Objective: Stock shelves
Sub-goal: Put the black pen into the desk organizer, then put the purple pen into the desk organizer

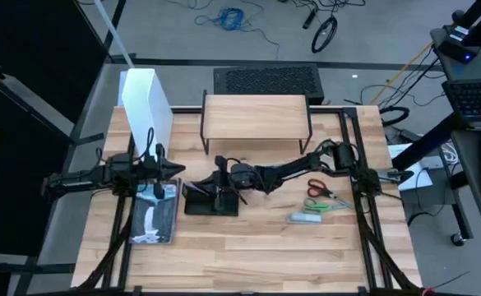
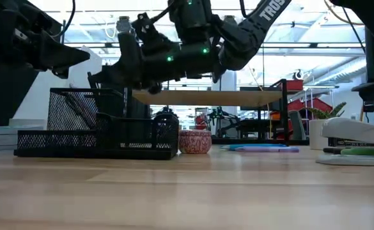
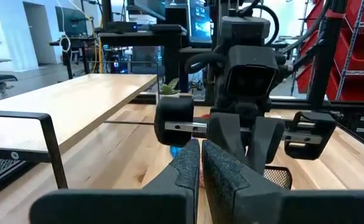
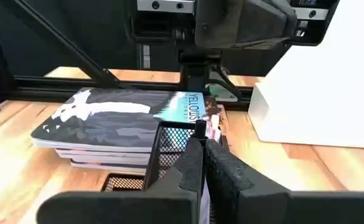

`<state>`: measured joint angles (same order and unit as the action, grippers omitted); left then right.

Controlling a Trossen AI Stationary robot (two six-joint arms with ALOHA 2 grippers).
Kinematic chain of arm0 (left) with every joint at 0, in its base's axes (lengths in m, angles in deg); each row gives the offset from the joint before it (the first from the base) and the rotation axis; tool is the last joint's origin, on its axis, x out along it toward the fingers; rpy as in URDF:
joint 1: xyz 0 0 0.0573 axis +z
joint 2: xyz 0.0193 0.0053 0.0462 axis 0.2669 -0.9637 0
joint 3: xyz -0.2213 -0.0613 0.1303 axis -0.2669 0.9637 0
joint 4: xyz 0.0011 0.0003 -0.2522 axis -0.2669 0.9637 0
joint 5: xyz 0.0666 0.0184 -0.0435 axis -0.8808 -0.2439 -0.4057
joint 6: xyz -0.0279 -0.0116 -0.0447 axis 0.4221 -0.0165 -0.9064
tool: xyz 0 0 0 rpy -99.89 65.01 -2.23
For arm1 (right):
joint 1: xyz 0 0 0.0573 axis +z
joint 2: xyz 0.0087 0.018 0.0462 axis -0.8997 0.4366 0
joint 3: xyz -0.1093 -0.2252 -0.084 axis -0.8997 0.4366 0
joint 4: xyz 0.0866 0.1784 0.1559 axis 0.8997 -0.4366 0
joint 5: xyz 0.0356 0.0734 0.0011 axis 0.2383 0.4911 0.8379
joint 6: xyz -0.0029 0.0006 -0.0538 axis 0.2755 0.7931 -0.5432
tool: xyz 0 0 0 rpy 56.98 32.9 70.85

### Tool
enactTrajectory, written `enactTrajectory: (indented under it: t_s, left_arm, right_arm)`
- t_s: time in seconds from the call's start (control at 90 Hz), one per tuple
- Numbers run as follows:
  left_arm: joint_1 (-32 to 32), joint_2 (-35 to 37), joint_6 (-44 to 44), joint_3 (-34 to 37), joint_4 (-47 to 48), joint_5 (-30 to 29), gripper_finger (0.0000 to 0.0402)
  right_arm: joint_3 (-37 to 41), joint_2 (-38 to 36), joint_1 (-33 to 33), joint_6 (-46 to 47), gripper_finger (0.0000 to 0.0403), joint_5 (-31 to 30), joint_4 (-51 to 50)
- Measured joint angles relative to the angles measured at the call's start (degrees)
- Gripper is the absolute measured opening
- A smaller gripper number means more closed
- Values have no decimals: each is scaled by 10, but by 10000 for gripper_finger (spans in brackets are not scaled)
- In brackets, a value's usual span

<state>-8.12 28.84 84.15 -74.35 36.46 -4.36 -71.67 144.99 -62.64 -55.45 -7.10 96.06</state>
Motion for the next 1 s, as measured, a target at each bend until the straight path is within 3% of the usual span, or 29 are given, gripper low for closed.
enactTrajectory:
  t_s: [0.222,0.522,0.733,1.0]
  left_arm:
    - [0,0,0,0,0,0,4]
    - [0,0,0,0,0,0,4]
    - [0,0,0,0,0,0,4]
    - [0,0,0,0,0,0,4]
  right_arm:
    - [0,0,0,0,14,-2,-7]
    - [1,-50,0,-19,132,-3,-67]
    - [1,-156,-4,-15,190,-3,-281]
    - [1,-313,-10,52,192,-6,-625]
